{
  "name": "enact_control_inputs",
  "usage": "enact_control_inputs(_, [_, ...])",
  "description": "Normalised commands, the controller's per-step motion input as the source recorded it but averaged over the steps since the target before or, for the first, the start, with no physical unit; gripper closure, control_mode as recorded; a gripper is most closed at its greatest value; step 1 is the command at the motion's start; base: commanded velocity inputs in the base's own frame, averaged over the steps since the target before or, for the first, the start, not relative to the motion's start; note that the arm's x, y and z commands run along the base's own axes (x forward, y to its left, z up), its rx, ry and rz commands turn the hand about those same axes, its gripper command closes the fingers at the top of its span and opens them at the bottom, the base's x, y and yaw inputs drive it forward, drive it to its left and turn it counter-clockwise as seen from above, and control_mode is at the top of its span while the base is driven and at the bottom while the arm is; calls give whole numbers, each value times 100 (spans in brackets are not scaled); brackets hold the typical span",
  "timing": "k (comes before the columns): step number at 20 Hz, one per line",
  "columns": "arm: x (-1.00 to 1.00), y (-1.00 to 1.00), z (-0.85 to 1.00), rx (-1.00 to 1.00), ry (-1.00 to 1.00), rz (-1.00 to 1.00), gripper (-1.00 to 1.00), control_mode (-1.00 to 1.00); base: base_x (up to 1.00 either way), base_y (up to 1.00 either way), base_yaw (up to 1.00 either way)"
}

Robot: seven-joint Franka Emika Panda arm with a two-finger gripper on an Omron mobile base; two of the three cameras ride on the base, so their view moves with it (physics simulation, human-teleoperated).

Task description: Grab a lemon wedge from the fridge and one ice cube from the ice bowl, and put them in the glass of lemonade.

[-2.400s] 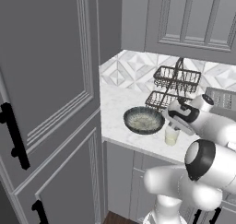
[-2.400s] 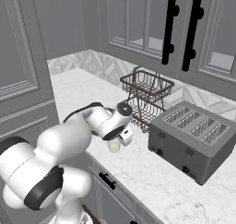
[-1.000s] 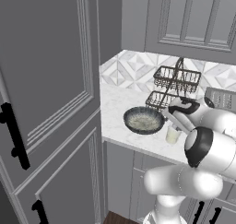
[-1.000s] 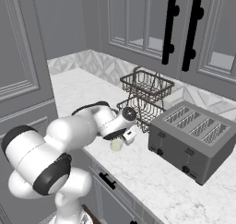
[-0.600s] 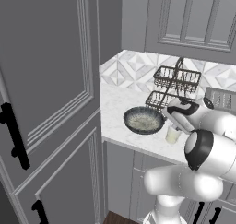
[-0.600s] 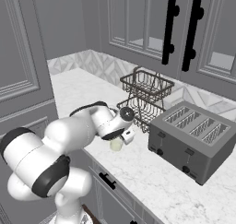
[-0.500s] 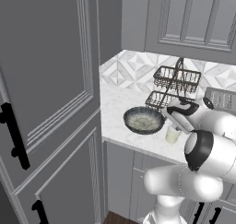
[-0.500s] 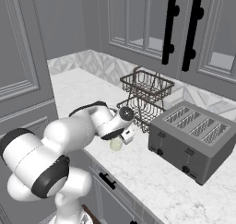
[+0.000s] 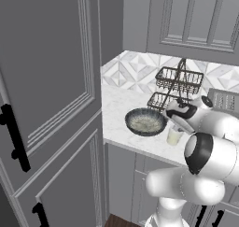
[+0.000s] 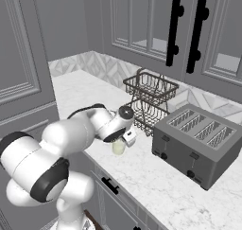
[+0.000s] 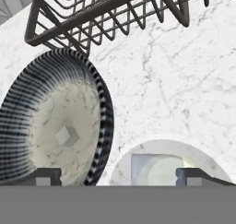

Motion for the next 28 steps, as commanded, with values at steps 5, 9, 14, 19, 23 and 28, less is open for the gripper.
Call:
enact_control_inputs(5, [-1, 4, 28, -5, 1, 0, -100, -100, 0, 0, 0])
enact_control_inputs(9, [-5, 13, 30, -3, 0, 0, -100, -100, 0, 0, 0])
enact_control_inputs(14, [-37, 11, 7, -4, 0, 0, -100, -100, 0, 0, 0])
enact_control_inputs(19, [-95, 10, 22, -7, -9, 4, -100, -100, 0, 0, 0])
enact_control_inputs(23, [-87, 54, 53, -21, -19, 16, -100, -100, 0, 0, 0])
enact_control_inputs(28, [-54, 42, 52, -18, -6, 19, -100, -100, 0, 0, 0])
